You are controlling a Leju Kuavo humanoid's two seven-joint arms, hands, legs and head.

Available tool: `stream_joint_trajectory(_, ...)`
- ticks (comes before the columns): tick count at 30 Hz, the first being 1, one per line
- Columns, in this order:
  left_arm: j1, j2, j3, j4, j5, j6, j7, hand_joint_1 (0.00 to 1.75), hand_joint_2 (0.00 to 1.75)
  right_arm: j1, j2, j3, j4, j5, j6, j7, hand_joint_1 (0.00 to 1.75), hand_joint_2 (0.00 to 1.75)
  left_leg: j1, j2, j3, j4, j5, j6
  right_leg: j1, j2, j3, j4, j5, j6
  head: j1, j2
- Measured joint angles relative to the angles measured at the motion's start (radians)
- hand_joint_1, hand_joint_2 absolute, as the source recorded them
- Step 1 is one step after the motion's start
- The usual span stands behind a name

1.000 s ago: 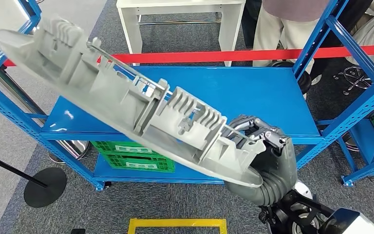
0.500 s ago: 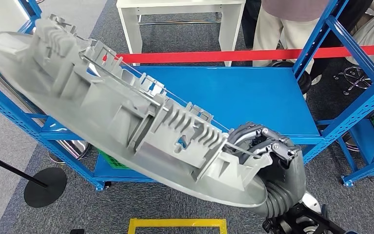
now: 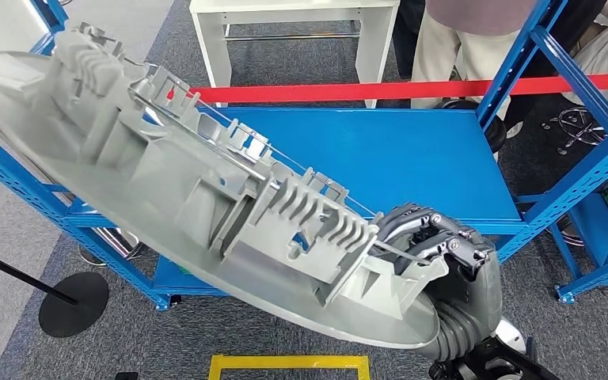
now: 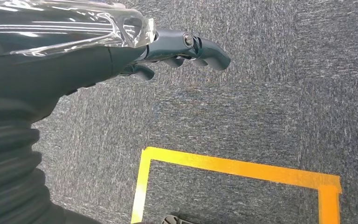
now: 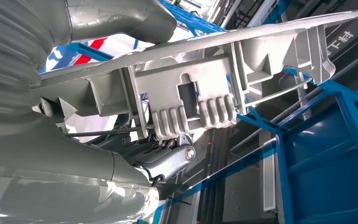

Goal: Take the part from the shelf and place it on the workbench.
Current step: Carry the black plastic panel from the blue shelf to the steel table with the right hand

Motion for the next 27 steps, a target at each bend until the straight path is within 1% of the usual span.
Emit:
stream_joint_trajectory(2,0.0,0.0,0.0,0.0,-0.001,0.0,0.002,0.0,1.75,0.0,0.0,0.0,0.0,0.0,0.003,0.0,1.75,1.75,-0.001,0.0,0.0,0.003,-0.001,0.004,-0.001,0.0,0.002,0.0,0.0,0.003,0.0,0.0)
stream_joint_trajectory(4,0.0,0.0,0.0,0.0,-0.002,0.0,0.002,0.0,1.75,-0.001,0.001,0.0,0.0,0.001,0.007,0.0,1.75,1.75,-0.002,0.0,0.001,0.001,0.002,0.01,-0.003,0.0,0.003,-0.003,0.003,0.009,0.0,0.0)
stream_joint_trajectory(5,-0.001,-0.002,0.0,0.0,-0.003,0.0,0.002,0.0,1.75,-0.002,0.002,0.001,0.0,0.001,0.007,0.0,1.75,1.75,0.0,0.002,0.003,-0.004,0.007,0.014,-0.003,0.0,0.003,-0.001,0.001,0.013,-0.001,0.0)
stream_joint_trajectory(6,-0.001,-0.002,0.0,-0.001,-0.004,0.001,0.002,0.0,1.75,-0.004,0.002,0.001,0.0,0.001,0.008,0.0,1.75,1.75,0.004,0.004,0.005,-0.009,0.011,0.018,-0.002,0.0,-0.003,0.013,-0.011,0.016,0.0,0.0)
stream_joint_trajectory(7,-0.001,-0.003,0.0,-0.001,-0.005,0.001,0.002,0.0,1.75,-0.006,0.002,0.001,-0.001,0.002,0.008,0.0,1.75,1.75,0.008,0.006,0.007,-0.014,0.016,0.021,-0.003,-0.001,-0.017,0.047,-0.035,0.02,0.004,0.0)
stream_joint_trajectory(8,-0.001,-0.004,0.0,-0.002,-0.006,0.002,0.002,0.0,1.75,-0.007,0.001,0.001,-0.001,0.002,0.008,0.0,1.75,1.75,0.01,0.008,0.008,-0.015,0.017,0.023,-0.005,-0.002,-0.041,0.105,-0.069,0.024,0.008,0.0)
stream_joint_trajectory(9,-0.001,-0.004,0.0,-0.003,-0.006,0.002,0.002,0.0,1.75,-0.008,0.001,0.001,-0.001,0.002,0.009,0.0,1.75,1.75,0.011,0.009,0.007,-0.015,0.018,0.024,-0.007,-0.002,-0.07,0.177,-0.106,0.028,0.014,0.0)
stream_joint_trajectory(10,-0.001,-0.005,0.0,-0.003,-0.007,0.002,0.002,0.0,1.75,-0.008,0.0,0.001,0.0,0.002,0.009,0.0,1.75,1.75,0.011,0.01,0.006,-0.015,0.018,0.024,-0.009,-0.002,-0.098,0.246,-0.134,0.032,0.018,0.0)
stream_joint_trajectory(11,-0.001,-0.005,0.0,-0.003,-0.007,0.002,0.002,0.0,1.75,-0.008,0.0,0.001,0.0,0.002,0.009,0.0,1.75,1.75,0.011,0.011,0.006,-0.014,0.018,0.023,-0.011,-0.003,-0.113,0.288,-0.147,0.034,0.019,0.0)
stream_joint_trajectory(12,-0.001,-0.005,0.0,-0.003,-0.008,0.002,0.002,0.0,1.75,-0.008,0.0,0.001,0.0,0.002,0.01,0.0,1.75,1.75,0.012,0.012,0.006,-0.013,0.018,0.022,-0.013,-0.003,-0.108,0.289,-0.141,0.036,0.02,0.0)
stream_joint_trajectory(13,-0.001,-0.006,0.0,-0.003,-0.008,0.002,0.002,0.0,1.75,-0.009,0.0,0.001,0.0,0.002,0.01,0.0,1.75,1.75,0.014,0.012,0.006,-0.011,0.017,0.019,-0.015,-0.004,-0.081,0.247,-0.117,0.037,0.021,0.0)
stream_joint_trajectory(14,-0.001,-0.006,0.0,-0.003,-0.008,0.002,0.002,0.0,1.75,-0.011,0.0,0.001,0.0,0.002,0.01,0.0,1.75,1.75,0.016,0.011,0.006,-0.007,0.015,0.015,-0.018,-0.005,-0.039,0.172,-0.087,0.038,0.022,0.0)
stream_joint_trajectory(15,-0.001,-0.006,0.0,-0.003,-0.008,0.002,0.002,0.0,1.75,-0.012,0.0,0.001,0.0,0.002,0.01,0.0,1.75,1.75,0.016,0.01,0.005,-0.002,0.012,0.008,-0.019,-0.005,0.001,0.101,-0.066,0.037,0.023,0.0)
stream_joint_trajectory(16,-0.002,-0.006,0.0,-0.004,-0.008,0.002,0.002,0.0,1.75,-0.014,0.0,0.001,0.0,0.002,0.01,0.0,1.75,1.75,0.016,0.009,0.003,0.003,0.009,0.0,-0.018,-0.004,0.03,0.048,-0.052,0.034,0.024,0.0)
stream_joint_trajectory(17,-0.002,-0.006,0.0,-0.005,-0.008,0.002,0.002,0.0,1.75,-0.015,0.0,0.001,0.0,0.002,0.01,0.0,1.75,1.75,0.015,0.008,0.0,0.007,0.008,-0.007,-0.017,-0.003,0.045,0.021,-0.049,0.028,0.024,0.0)
stream_joint_trajectory(19,-0.002,-0.007,0.0,-0.005,-0.008,0.002,0.002,0.0,1.75,-0.015,0.001,0.001,0.0,0.002,0.011,0.0,1.75,1.75,0.015,0.006,-0.003,0.009,0.011,-0.018,-0.013,0.001,0.043,0.021,-0.05,0.013,0.018,0.0)
stream_joint_trajectory(20,-0.002,-0.007,0.0,-0.005,-0.008,0.002,0.002,0.0,1.75,-0.015,0.001,0.001,0.0,0.002,0.011,0.001,1.75,1.75,0.018,0.006,-0.004,0.01,0.01,-0.022,-0.013,0.0,0.041,0.021,-0.048,0.006,0.014,0.0)
stream_joint_trajectory(21,-0.002,-0.008,0.0,-0.005,-0.009,0.002,0.001,0.0,1.75,-0.015,0.003,0.001,-0.001,0.002,0.011,0.001,1.75,1.75,0.019,0.006,-0.009,0.021,-0.001,-0.026,-0.014,-0.001,0.039,0.021,-0.045,-0.001,0.011,0.0)
stream_joint_trajectory(22,-0.002,-0.008,-0.001,-0.005,-0.01,0.002,0.0,0.0,1.75,-0.015,0.004,0.001,-0.001,0.002,0.011,0.001,1.75,1.75,0.02,0.006,-0.022,0.049,-0.024,-0.03,-0.016,-0.002,0.036,0.019,-0.042,-0.008,0.006,0.0)
stream_joint_trajectory(23,-0.002,-0.008,-0.001,-0.005,-0.011,0.002,0.0,0.0,1.75,-0.015,0.006,0.001,-0.001,0.002,0.012,0.001,1.75,1.75,0.021,0.006,-0.045,0.101,-0.058,-0.032,-0.017,-0.003,0.032,0.018,-0.038,-0.014,0.001,0.0)
stream_joint_trajectory(24,-0.002,-0.008,-0.001,-0.005,-0.012,0.002,-0.001,0.0,1.75,-0.014,0.007,0.001,-0.001,0.002,0.013,0.001,1.75,1.75,0.021,0.006,-0.076,0.171,-0.097,-0.034,-0.016,-0.004,0.027,0.018,-0.035,-0.019,-0.006,0.0)
stream_joint_trajectory(25,-0.002,-0.008,-0.001,-0.005,-0.013,0.002,-0.001,0.0,1.75,-0.013,0.007,0.001,-0.001,0.002,0.013,0.001,1.75,1.75,0.021,0.006,-0.107,0.242,-0.129,-0.035,-0.014,-0.005,0.022,0.019,-0.032,-0.022,-0.011,0.0)
stream_joint_trajectory(26,-0.002,-0.008,-0.001,-0.005,-0.013,0.001,-0.001,0.0,1.75,-0.012,0.007,0.001,-0.001,0.002,0.013,0.001,1.75,1.75,0.021,0.006,-0.127,0.293,-0.148,-0.035,-0.013,-0.006,0.017,0.019,-0.029,-0.024,-0.015,0.0)
stream_joint_trajectory(27,-0.001,-0.008,-0.001,-0.005,-0.014,0.001,-0.001,0.0,1.75,-0.01,0.007,0.0,-0.001,0.002,0.013,0.001,1.75,1.75,0.021,0.006,-0.128,0.306,-0.146,-0.034,-0.011,-0.006,0.013,0.019,-0.026,-0.024,-0.018,0.0)
